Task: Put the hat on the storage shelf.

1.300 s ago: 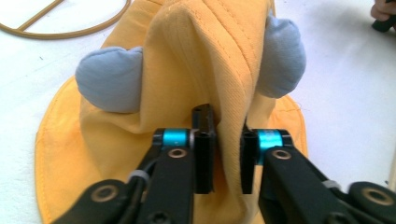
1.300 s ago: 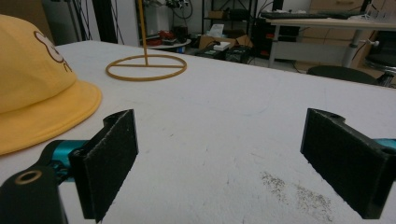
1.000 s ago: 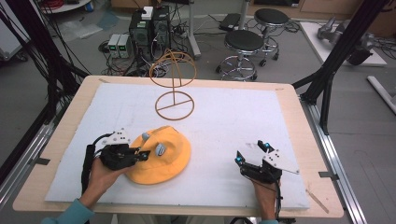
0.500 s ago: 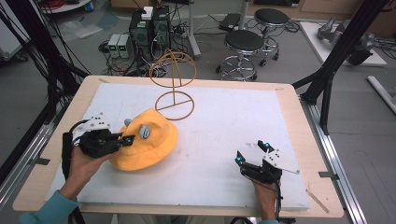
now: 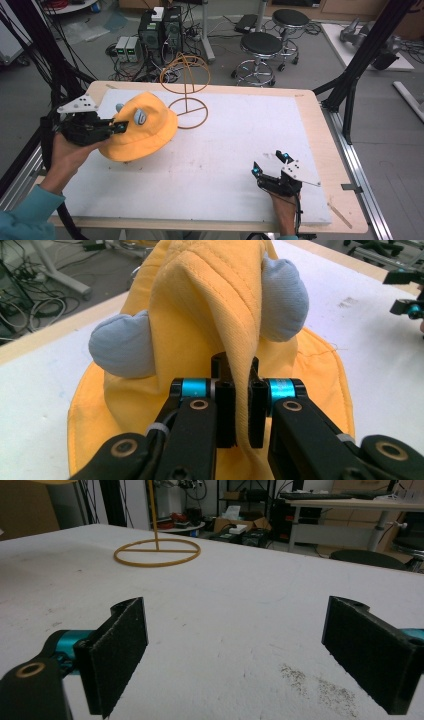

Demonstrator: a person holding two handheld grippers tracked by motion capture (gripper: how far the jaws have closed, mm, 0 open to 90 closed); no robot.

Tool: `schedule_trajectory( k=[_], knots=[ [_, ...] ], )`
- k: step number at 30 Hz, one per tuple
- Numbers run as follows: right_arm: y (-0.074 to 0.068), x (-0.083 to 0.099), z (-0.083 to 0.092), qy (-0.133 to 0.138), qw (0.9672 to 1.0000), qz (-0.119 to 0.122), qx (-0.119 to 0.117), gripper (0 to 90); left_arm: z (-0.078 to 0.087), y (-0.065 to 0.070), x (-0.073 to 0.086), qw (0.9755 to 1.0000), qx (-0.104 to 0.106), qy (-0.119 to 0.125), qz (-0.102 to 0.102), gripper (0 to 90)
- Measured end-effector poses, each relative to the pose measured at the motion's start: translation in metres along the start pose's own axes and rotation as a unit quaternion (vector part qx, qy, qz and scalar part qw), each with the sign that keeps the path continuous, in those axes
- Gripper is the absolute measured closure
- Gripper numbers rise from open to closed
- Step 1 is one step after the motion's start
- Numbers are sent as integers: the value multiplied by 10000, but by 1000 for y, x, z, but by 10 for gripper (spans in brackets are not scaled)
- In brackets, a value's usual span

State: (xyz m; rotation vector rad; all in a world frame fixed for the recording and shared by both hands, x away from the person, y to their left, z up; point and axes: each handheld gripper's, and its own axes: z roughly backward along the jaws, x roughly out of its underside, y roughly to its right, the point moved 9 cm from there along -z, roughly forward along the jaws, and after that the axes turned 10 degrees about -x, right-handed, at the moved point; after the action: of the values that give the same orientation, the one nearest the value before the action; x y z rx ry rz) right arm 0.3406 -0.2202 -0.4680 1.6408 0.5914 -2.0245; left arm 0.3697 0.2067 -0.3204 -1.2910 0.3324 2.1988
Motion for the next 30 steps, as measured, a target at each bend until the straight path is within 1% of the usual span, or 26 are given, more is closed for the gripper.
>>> schedule_trajectory(
  k=[4, 5, 6, 10, 14, 16, 21, 23, 26, 29, 30],
  knots=[
    [0, 0, 0, 8, 10000, -11, -2, 101, 1, -5, -12, 10000, -63, 7, -52, 867],
    [0, 0, 0, 6, 10000, -21, -6, 100, 1, -7, -16, 9999, -104, 19, -95, 866],
    [1, 0, 0, 19, 10000, 16, 2, 101, 2, -8, -20, 9999, -117, 29, -97, 867],
    [0, 0, 0, 8, 10000, -6, -6, 101, 4, -15, -30, 9996, -233, 55, -147, 866],
    [0, 0, 0, 10, 10000, 15, 4, 101, 5, -22, -41, 9994, -302, 93, -114, 867],
    [0, 0, 0, 10, 10000, 47, 2, 100, 5, -27, -48, 9991, -384, 105, -139, 867],
    [0, 0, 0, 3, 10000, 4, -11, 101, 5, -38, -68, 9982, -526, 266, -90, 867],
    [0, 0, 0, 8, 10000, -1, -20, 101, 5, -41, -75, 9979, -575, 278, -100, 867],
    [0, 0, 0, 8, 10000, 44, -10, 101, 3, -43, -85, 9975, -626, 314, -122, 867],
    [-1, 0, 0, 3, 10000, 34, -10, 101, 0, -45, -97, 9970, -669, 367, -152, 867],
    [-1, 0, 0, 3, 10000, 36, -11, 101, -1, -46, -102, 9968, -684, 402, -118, 867]
  ],
)
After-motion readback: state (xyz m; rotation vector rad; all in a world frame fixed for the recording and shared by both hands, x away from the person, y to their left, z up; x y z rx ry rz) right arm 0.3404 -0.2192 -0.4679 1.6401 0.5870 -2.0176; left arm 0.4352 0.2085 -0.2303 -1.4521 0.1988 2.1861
